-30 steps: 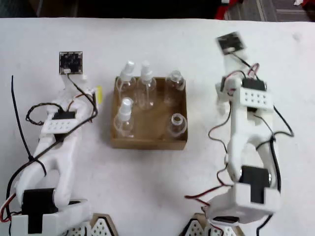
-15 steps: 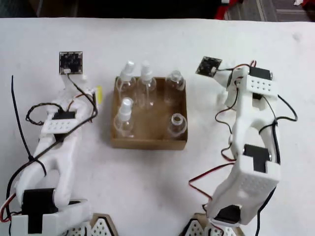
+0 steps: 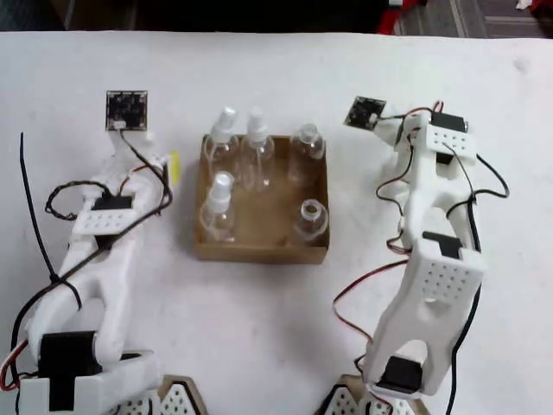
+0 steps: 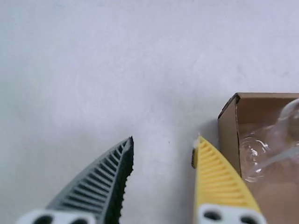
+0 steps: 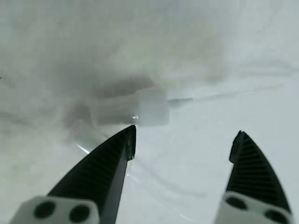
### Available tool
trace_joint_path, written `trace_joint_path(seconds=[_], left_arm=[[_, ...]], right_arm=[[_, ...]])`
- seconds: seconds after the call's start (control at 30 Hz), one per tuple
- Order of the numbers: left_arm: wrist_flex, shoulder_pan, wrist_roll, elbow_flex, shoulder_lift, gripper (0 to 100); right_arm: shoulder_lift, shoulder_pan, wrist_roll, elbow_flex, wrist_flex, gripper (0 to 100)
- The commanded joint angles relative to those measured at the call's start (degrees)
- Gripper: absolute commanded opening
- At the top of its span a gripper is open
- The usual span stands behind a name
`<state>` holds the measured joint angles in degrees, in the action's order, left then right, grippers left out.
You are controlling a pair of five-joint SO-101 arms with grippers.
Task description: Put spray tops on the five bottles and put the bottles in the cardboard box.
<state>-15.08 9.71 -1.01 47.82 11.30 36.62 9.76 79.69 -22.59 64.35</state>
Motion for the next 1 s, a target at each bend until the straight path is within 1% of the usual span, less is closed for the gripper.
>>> trace_joint_path(seconds=[0.0, 0.3, 0.37, 0.47, 0.57, 0.87, 0.97], left_arm=[[1.5, -0.9, -1.1, -0.4, 1.5, 20], [1.5, -1.2, -1.5, -0.4, 1.5, 20], [1.5, -1.2, -1.5, -0.4, 1.5, 20], [1.5, -1.2, -1.5, -0.3, 1.5, 20], [1.5, -1.2, -1.6, -0.2, 1.5, 20], [1.5, -1.2, -1.6, -0.2, 1.5, 20], [1.5, -1.2, -1.6, -0.2, 1.5, 20]], right_arm=[[0.5, -1.7, 4.2, -3.4, 2.3, 29.1], [0.7, -2.5, 10.8, -3.6, 7.2, 29.0], [1.0, -2.9, 11.3, -3.5, 7.3, 28.0], [1.1, -3.6, 11.3, -3.4, 4.4, 22.0], [1.1, -3.8, 11.3, -3.2, 4.0, 16.3], [1.2, -4.0, 10.9, -2.6, 4.3, 7.0], [1.1, -4.3, 8.0, -1.2, 4.2, 4.3]])
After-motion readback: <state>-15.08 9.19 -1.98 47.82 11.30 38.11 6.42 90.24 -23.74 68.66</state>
